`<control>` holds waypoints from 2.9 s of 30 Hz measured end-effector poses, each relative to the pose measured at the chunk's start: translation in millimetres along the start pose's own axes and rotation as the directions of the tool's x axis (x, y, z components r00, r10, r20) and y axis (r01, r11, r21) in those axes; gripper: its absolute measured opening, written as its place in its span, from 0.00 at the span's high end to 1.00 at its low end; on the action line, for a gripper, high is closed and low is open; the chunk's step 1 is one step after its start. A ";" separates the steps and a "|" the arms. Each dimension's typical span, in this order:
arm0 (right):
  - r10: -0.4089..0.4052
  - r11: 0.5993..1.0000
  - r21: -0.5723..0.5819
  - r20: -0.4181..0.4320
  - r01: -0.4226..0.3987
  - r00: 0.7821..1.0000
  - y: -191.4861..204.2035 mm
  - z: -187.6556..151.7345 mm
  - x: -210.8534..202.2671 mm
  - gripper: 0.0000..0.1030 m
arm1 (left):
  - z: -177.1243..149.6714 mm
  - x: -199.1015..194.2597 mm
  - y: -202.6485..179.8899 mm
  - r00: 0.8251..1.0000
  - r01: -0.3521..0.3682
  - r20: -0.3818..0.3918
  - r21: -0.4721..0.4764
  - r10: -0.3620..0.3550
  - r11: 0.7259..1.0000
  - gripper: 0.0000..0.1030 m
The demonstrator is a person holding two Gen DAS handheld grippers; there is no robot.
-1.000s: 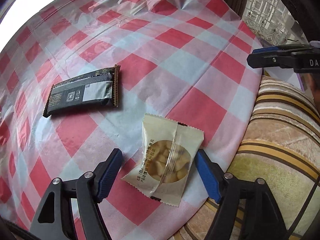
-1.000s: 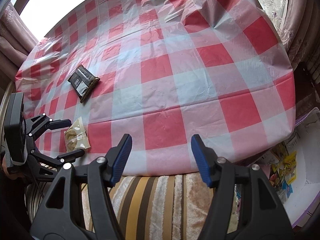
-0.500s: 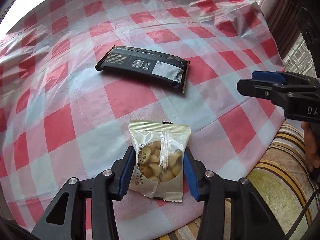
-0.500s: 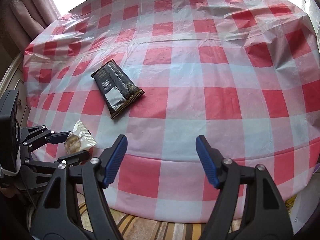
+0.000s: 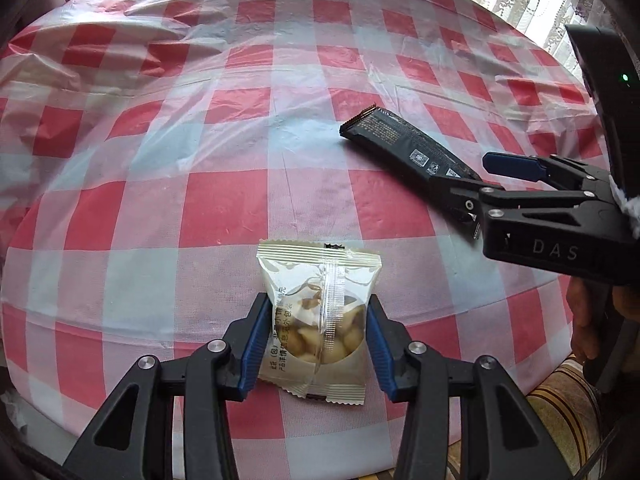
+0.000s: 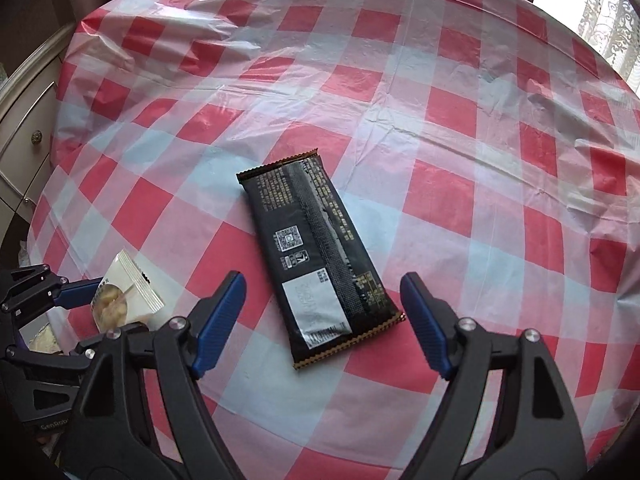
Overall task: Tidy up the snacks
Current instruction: 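Grasp the clear cookie pack with the left tool while the right tool grasps the dark bar, then carry both items over the white box and open both tools to release them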
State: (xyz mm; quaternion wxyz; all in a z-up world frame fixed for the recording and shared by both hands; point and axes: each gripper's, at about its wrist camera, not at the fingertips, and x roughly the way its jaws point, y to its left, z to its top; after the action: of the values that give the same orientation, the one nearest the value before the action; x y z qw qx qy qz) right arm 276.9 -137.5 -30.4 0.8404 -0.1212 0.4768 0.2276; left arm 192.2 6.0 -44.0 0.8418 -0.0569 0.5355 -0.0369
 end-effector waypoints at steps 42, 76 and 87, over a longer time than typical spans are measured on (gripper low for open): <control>-0.060 0.977 0.208 0.040 0.051 0.997 -40.0 -38.3 -44.2 0.47 | 3.8 -23.7 -37.7 0.998 -0.017 0.063 0.018 0.016 1.000 0.56; -0.110 0.894 0.439 0.034 0.085 0.993 -115.2 -182.2 -140.1 0.47 | -20.2 -36.2 -148.4 0.994 0.107 0.008 0.200 -0.111 0.974 0.56; -0.137 0.851 0.519 0.061 0.086 0.989 -136.4 -220.4 -167.3 0.47 | -27.8 -42.7 -191.7 0.992 0.116 0.006 0.283 -0.122 0.952 0.56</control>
State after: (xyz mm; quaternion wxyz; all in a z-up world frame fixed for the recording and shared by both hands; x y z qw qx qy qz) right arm 106.4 -393.1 -2.7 0.8757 0.0912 0.4717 0.0484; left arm 148.7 -180.2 8.6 0.8437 0.0311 0.5105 -0.1628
